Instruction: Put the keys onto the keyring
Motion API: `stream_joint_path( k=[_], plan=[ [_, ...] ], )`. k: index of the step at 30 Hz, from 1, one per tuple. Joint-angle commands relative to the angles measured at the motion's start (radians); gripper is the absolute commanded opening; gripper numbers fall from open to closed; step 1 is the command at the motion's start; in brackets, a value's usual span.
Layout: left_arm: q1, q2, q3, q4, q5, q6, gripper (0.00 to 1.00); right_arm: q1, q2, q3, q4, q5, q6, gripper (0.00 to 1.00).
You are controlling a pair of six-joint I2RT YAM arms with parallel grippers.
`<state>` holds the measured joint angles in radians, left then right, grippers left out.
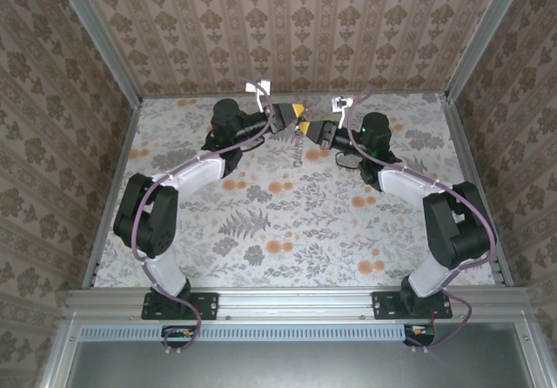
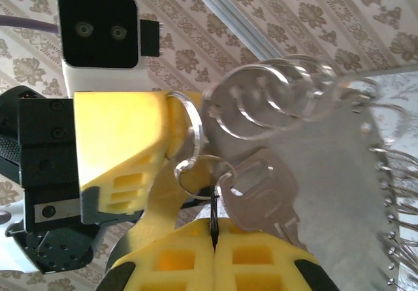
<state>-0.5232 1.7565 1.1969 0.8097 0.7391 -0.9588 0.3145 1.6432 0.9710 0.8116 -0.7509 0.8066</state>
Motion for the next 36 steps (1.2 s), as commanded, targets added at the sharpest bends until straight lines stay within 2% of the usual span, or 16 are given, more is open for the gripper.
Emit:
stream_joint_path(
  k=[1,11,13,17,19,23,27,31,36],
  plan=[
    [-0.011,0.002,0.001,0.123,-0.018,-0.035,0.0,0.03,0.021,0.035,0.006,-0.06,0.003,0.0],
    [-0.017,0.03,0.001,0.162,-0.023,-0.056,0.0,0.011,-0.01,0.01,-0.063,-0.077,-0.037,0.0],
    [-0.017,0.032,0.001,0.164,-0.026,-0.056,0.0,-0.003,-0.029,-0.01,-0.065,-0.071,-0.037,0.06],
    [-0.014,0.035,0.005,0.17,-0.028,-0.061,0.0,-0.043,-0.099,-0.069,-0.115,-0.058,-0.059,0.29],
    [-0.011,0.035,0.004,0.172,-0.025,-0.063,0.0,-0.067,-0.145,-0.108,-0.133,-0.051,-0.068,0.32],
    [-0.009,0.037,0.007,0.171,-0.018,-0.066,0.0,-0.107,-0.242,-0.162,-0.171,-0.016,-0.078,0.35],
    [-0.008,0.04,0.013,0.172,-0.006,-0.069,0.0,-0.114,-0.3,-0.14,-0.189,0.035,-0.065,0.36],
    [-0.008,0.041,0.015,0.178,0.0,-0.073,0.0,-0.113,-0.292,-0.096,-0.154,0.1,-0.014,0.36],
    [-0.009,0.051,0.022,0.197,0.007,-0.093,0.0,-0.107,-0.197,-0.028,-0.015,0.086,0.091,0.35]
  ],
)
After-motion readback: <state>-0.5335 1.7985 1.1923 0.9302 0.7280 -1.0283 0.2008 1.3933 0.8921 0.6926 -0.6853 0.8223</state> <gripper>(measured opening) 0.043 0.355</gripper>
